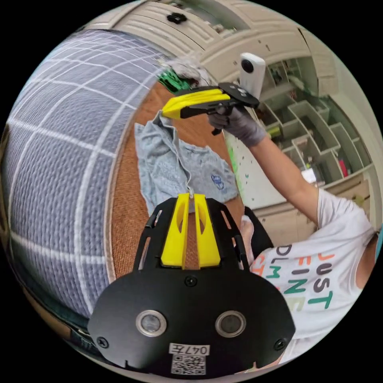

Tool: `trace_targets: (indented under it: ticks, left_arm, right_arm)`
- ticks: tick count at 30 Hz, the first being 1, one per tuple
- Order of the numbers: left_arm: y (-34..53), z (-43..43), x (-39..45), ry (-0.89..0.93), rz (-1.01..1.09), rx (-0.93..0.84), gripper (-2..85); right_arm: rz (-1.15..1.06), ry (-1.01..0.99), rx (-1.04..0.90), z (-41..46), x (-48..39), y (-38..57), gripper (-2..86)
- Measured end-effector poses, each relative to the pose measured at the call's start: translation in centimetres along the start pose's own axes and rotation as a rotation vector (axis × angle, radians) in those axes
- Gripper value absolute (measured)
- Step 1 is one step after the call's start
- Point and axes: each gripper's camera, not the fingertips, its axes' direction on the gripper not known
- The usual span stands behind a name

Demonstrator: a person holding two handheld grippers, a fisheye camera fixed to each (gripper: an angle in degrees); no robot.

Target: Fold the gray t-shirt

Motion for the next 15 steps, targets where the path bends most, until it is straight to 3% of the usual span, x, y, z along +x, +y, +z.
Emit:
trace_targets:
  ticks: [4, 11, 15]
  left_arm:
    - [-4.2, 3.9, 1.0, -0.061, 0.005, -0.128, -0.2]
    - [-7.7, 6.1, -0.8, 0.053, -0.046, -0.193, 3.3]
    - [-9.1, 5.0, 0.3, 0.148, 0.039, -0.191, 5.8]
  right_arm:
    - [0.070, -0.012, 0.002, 0.8, -0.1, 6.4, -0.8]
    - [0.306, 0.066, -0.125, 4.0, 0.0, 13.5, 4.3]
    - [0.360, 0.146, 0.051, 1.3, -3.6, 13.8, 3.1]
